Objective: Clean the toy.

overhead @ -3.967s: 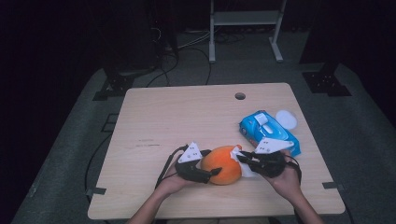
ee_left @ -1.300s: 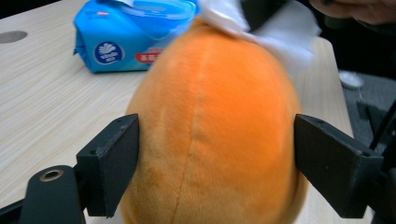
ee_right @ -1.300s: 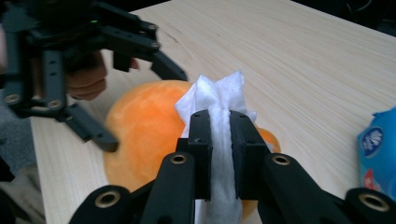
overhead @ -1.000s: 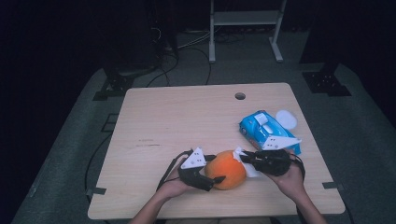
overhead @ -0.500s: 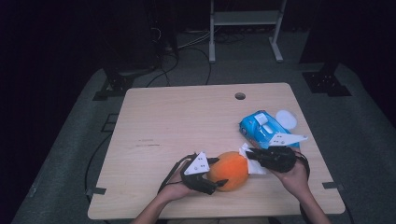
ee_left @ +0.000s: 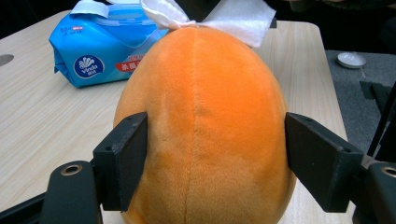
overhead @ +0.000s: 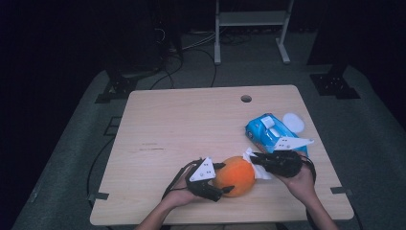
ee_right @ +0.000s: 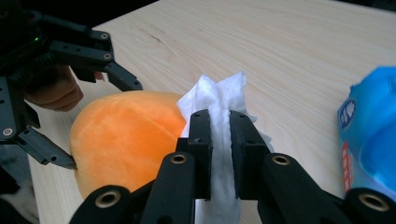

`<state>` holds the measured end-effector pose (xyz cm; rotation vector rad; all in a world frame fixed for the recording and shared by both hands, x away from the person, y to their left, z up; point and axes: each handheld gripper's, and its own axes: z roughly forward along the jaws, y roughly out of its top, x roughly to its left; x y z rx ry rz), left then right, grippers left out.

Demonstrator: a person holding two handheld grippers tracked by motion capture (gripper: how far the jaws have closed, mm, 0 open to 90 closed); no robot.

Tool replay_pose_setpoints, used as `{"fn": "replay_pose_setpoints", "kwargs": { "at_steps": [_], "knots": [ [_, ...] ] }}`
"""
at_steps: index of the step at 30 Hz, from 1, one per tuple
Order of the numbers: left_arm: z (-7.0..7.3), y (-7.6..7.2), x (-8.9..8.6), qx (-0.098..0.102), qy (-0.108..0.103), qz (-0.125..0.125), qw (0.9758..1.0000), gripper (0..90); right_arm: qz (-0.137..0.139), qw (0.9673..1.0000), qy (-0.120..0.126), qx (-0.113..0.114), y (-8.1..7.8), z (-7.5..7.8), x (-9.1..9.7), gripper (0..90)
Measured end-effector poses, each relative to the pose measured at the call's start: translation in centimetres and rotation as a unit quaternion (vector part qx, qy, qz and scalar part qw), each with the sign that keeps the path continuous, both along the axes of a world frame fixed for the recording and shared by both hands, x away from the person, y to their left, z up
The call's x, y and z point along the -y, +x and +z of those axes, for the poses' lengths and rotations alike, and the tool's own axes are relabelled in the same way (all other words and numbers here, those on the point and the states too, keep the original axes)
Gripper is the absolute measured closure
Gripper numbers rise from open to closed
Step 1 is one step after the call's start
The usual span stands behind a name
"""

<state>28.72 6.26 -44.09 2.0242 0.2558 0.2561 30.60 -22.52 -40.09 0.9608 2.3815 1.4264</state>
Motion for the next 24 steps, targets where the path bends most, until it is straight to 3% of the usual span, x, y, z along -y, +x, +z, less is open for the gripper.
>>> {"fn": "replay_pose_setpoints", "kwargs": {
  "at_steps": [3,9,14,18,24],
  "knots": [
    [0.1,-0.1,0.3,0.002,0.004,-0.001,1.0000,24.1,-0.001,0.9999,0.008,-0.009,0.2,-0.1,0.3,79.2],
    [0.1,-0.3,0.5,0.005,0.007,-0.005,0.9999,23.6,0.029,0.9995,0.000,0.010,-0.8,0.8,-1.4,79.2],
    [0.1,-0.2,0.1,-0.005,-0.005,-0.014,0.9999,23.5,0.010,0.9999,-0.011,0.007,-0.1,0.2,-0.6,79.1],
    [0.3,-0.4,0.6,-0.005,-0.007,-0.019,0.9998,23.6,0.004,0.9999,-0.002,-0.013,0.1,0.1,0.3,79.2],
    [0.4,-0.7,1.0,-0.003,-0.003,-0.020,0.9998,23.7,0.032,0.9994,-0.001,-0.009,-0.6,0.8,-1.5,79.5]
  ]
}}
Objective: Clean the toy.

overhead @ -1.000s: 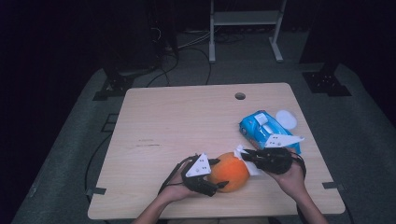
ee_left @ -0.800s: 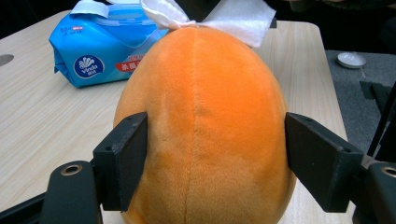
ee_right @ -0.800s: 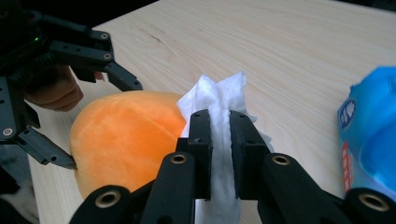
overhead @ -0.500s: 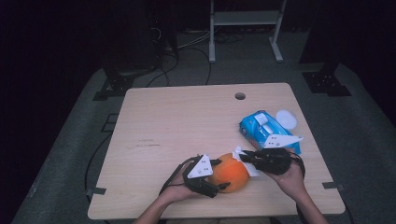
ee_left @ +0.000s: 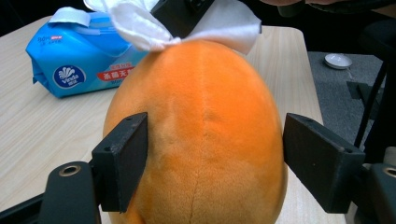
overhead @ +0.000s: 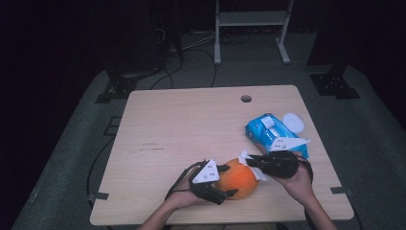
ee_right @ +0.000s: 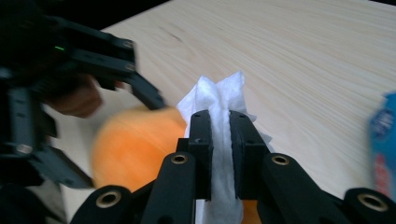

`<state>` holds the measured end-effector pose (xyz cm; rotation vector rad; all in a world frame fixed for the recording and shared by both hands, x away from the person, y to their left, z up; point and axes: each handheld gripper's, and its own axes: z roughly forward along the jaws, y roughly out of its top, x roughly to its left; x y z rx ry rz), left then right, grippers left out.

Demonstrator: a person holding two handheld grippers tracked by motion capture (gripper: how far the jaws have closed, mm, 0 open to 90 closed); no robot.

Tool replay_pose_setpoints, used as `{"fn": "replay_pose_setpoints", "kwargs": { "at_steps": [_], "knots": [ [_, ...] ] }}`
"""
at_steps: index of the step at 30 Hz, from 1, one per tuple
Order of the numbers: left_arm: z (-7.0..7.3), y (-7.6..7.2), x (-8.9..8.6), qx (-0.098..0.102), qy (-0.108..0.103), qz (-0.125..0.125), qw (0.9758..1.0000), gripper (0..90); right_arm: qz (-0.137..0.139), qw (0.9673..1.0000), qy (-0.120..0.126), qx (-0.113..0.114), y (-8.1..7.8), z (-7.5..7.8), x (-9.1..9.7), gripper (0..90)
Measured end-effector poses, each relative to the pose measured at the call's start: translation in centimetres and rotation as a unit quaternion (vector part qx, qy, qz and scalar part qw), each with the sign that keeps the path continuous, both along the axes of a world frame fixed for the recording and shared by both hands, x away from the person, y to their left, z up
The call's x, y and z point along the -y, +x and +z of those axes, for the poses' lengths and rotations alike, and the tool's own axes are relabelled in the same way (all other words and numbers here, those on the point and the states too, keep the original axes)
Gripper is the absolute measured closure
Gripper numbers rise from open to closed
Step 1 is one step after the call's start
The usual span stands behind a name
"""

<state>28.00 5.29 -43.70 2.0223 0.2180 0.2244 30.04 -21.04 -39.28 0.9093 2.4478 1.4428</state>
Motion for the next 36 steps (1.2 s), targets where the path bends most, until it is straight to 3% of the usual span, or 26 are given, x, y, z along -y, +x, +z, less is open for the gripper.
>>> {"fn": "replay_pose_setpoints", "kwargs": {
  "at_steps": [3,6,15,23,28,29,31,36],
  "knots": [
    [0.0,-0.1,0.3,0.004,-0.002,-0.001,1.0000,23.8,0.029,0.9995,0.003,0.007,-0.7,0.5,-1.4,79.5],
    [-0.1,0.1,0.0,0.004,0.000,-0.001,1.0000,24.4,0.033,0.9992,-0.016,0.017,-0.9,0.6,-2.1,79.5],
    [-0.3,0.5,-0.3,-0.009,-0.009,0.006,0.9999,24.5,-0.024,0.9996,-0.006,-0.015,0.7,-0.7,2.2,79.6],
    [-0.4,1.0,-0.6,-0.030,-0.020,0.028,0.9990,24.6,0.009,0.9999,-0.007,0.005,-0.4,0.4,0.4,79.6],
    [-0.4,1.3,-1.0,-0.036,-0.023,0.037,0.9984,24.5,-0.021,0.9994,-0.028,0.006,0.3,-0.3,1.8,79.7],
    [-0.4,1.3,-1.0,-0.038,-0.025,0.038,0.9982,24.5,-0.027,0.9995,-0.017,-0.004,0.5,-0.6,2.4,79.7],
    [-0.5,1.4,-1.0,-0.043,-0.028,0.041,0.9978,24.5,-0.037,0.9991,-0.016,-0.008,0.8,-0.9,3.1,79.7],
    [-0.5,1.5,-1.0,-0.047,-0.028,0.046,0.9974,24.4,-0.035,0.9992,-0.019,-0.002,0.5,-0.5,2.6,79.7]
  ]
}}
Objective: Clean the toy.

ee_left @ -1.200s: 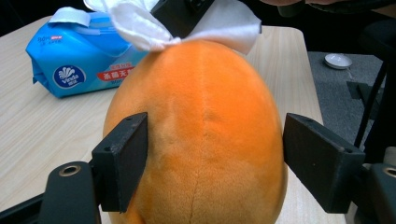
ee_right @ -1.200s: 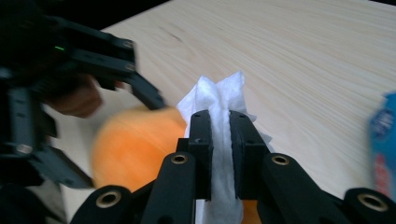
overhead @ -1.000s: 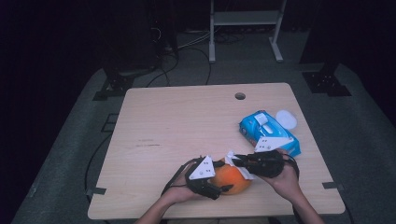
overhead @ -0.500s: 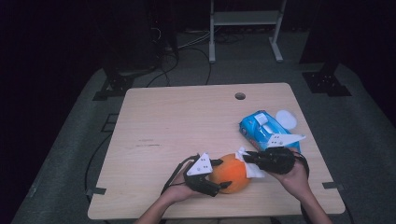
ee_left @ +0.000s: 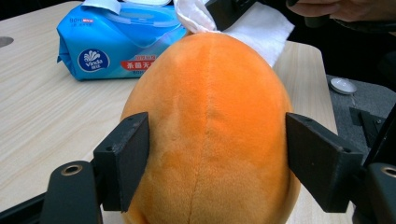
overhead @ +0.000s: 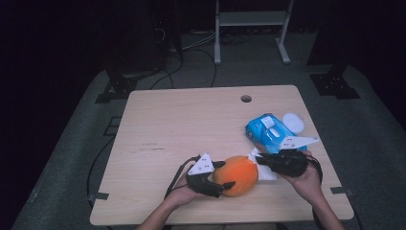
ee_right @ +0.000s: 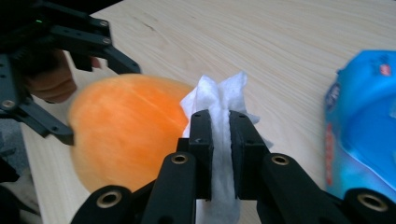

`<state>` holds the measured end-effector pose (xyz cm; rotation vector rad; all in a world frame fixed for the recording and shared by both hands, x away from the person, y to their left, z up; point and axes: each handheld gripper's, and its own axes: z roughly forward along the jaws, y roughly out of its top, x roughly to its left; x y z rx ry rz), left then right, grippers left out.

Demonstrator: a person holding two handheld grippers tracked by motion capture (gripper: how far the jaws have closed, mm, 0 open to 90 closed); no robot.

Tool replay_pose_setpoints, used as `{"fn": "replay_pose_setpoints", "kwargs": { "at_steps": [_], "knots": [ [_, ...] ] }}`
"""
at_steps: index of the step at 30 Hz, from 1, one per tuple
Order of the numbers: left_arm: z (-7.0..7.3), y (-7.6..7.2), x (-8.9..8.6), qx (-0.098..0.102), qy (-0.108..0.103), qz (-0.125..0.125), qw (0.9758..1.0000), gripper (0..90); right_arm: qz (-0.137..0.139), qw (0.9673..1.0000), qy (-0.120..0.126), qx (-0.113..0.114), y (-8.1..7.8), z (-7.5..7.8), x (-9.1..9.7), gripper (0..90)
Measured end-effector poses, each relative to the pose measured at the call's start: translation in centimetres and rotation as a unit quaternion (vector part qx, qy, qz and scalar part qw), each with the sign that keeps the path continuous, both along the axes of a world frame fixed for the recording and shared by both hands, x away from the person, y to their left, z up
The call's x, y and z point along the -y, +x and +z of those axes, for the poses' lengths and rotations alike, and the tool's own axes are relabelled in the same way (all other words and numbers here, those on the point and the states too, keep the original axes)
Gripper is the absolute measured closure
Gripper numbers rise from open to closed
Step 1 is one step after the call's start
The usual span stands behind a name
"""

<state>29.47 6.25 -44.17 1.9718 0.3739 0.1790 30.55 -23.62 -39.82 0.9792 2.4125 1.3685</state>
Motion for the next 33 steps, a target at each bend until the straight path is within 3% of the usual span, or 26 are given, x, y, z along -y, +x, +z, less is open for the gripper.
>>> {"fn": "replay_pose_setpoints", "kwargs": {
  "at_steps": [7,12,15,17,21,23,27,30,33],
  "knots": [
    [-0.1,0.1,-0.1,-0.003,-0.004,0.005,1.0000,24.3,0.038,0.9992,0.009,0.011,-0.9,0.8,-2.0,79.6],
    [-0.1,0.2,-0.3,-0.006,-0.008,0.003,0.9999,24.2,0.013,0.9999,0.009,-0.001,0.0,-0.1,-0.6,79.6],
    [0.0,0.2,0.0,-0.008,-0.008,0.007,0.9999,24.0,0.001,0.9996,0.023,-0.014,0.3,-0.5,0.2,79.7],
    [0.0,0.2,0.2,-0.006,-0.006,0.008,0.9999,23.5,0.005,0.9997,0.021,-0.010,0.1,-0.1,-0.4,79.7],
    [0.0,0.2,0.3,-0.006,-0.006,0.011,0.9999,23.6,0.042,0.9988,0.025,0.004,-0.7,0.8,-2.5,79.6],
    [0.0,0.1,0.2,-0.008,-0.009,0.013,0.9998,23.6,0.051,0.9985,0.013,0.014,-1.0,1.1,-3.3,79.6],
    [0.0,0.1,0.1,-0.005,-0.007,0.010,0.9999,23.6,0.036,0.9992,0.013,0.008,-0.3,0.5,-2.5,79.2],
    [0.1,-0.1,0.4,0.002,-0.006,0.008,1.0000,23.6,0.005,0.9992,0.036,-0.020,0.6,-0.4,-0.4,79.4],
    [0.2,-0.2,0.8,0.002,-0.004,0.011,0.9999,23.4,0.000,0.9993,0.033,-0.019,0.5,-0.3,-0.3,79.8]
  ]
}}
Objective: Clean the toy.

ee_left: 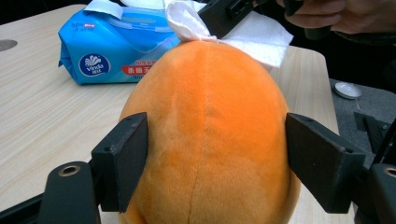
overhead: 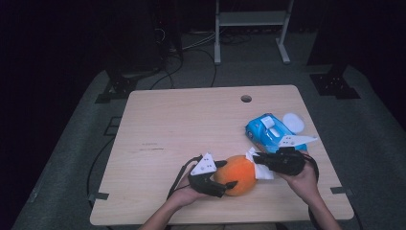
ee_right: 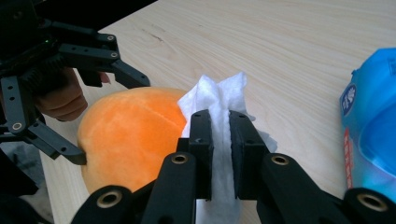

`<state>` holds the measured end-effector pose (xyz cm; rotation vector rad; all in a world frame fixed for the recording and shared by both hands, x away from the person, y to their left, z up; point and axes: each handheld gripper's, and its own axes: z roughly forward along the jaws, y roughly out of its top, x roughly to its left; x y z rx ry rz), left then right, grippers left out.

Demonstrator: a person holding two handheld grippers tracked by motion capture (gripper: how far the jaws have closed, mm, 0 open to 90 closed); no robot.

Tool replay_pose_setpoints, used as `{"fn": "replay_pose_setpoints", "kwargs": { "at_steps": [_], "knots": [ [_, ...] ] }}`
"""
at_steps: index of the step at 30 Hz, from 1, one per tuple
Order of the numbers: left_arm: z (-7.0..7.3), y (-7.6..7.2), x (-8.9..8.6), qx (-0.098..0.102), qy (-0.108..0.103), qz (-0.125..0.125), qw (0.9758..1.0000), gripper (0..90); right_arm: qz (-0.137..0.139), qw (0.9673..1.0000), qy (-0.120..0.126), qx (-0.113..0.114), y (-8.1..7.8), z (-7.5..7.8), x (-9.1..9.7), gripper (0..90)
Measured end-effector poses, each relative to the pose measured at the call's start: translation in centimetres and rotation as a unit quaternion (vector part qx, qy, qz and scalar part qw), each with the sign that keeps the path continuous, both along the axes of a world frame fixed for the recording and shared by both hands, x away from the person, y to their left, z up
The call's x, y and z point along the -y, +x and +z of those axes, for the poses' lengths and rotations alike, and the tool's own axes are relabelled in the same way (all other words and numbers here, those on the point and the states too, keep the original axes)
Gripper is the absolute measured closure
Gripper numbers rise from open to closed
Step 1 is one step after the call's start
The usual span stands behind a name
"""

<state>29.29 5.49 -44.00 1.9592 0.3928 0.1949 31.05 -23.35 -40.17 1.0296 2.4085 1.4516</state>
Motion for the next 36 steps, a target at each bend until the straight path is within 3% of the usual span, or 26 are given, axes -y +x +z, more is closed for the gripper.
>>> {"fn": "replay_pose_setpoints", "kwargs": {
  "at_steps": [6,10,14,16,20,23,25,27,30,33,36],
  "knots": [
    [0.0,0.0,0.4,-0.003,0.000,0.011,0.9999,20.7,0.037,0.9991,-0.005,0.022,-1.3,1.1,-3.0,79.9],
    [0.0,-0.1,0.4,0.002,0.002,0.011,0.9999,20.1,0.057,0.9973,-0.025,0.038,-2.1,1.5,-5.0,79.9],
    [0.0,0.5,-0.6,0.001,-0.020,-0.023,0.9995,16.2,0.057,0.9976,-0.023,0.032,-1.6,1.2,-4.4,79.6],
    [-0.1,1.0,-1.1,-0.011,-0.026,-0.021,0.9994,10.0,0.056,0.9978,-0.021,0.028,-1.6,1.1,-3.8,79.6],
    [-1.0,1.6,-1.1,-0.029,-0.030,-0.020,0.9989,8.6,0.041,0.9986,-0.017,0.029,-1.3,1.3,-2.6,79.6],
    [-1.0,1.1,-0.4,-0.015,-0.010,-0.017,0.9997,17.5,0.037,0.9985,-0.024,0.032,-1.7,1.4,-2.9,79.6],
    [-0.7,0.9,-0.3,-0.011,-0.010,-0.015,0.9998,23.6,0.043,0.9978,-0.029,0.041,-2.1,1.7,-3.8,79.6],
    [-0.6,0.7,-0.3,-0.008,-0.009,-0.020,0.9997,24.2,0.055,0.9969,-0.031,0.047,-2.5,2.0,-4.5,79.6],
    [-0.9,1.2,-0.7,-0.019,-0.021,-0.028,0.9992,17.7,0.060,0.9953,-0.051,0.057,-2.5,1.9,-4.9,79.6],
    [-1.4,1.6,-0.9,-0.018,-0.030,-0.025,0.9991,7.6,0.050,0.9971,-0.036,0.045,-2.1,1.6,-4.0,79.5],
    [-2.4,1.7,-0.5,-0.017,-0.017,-0.031,0.9992,4.8,0.036,0.9981,-0.026,0.043,-1.9,1.7,-3.1,79.4]
  ]
}}
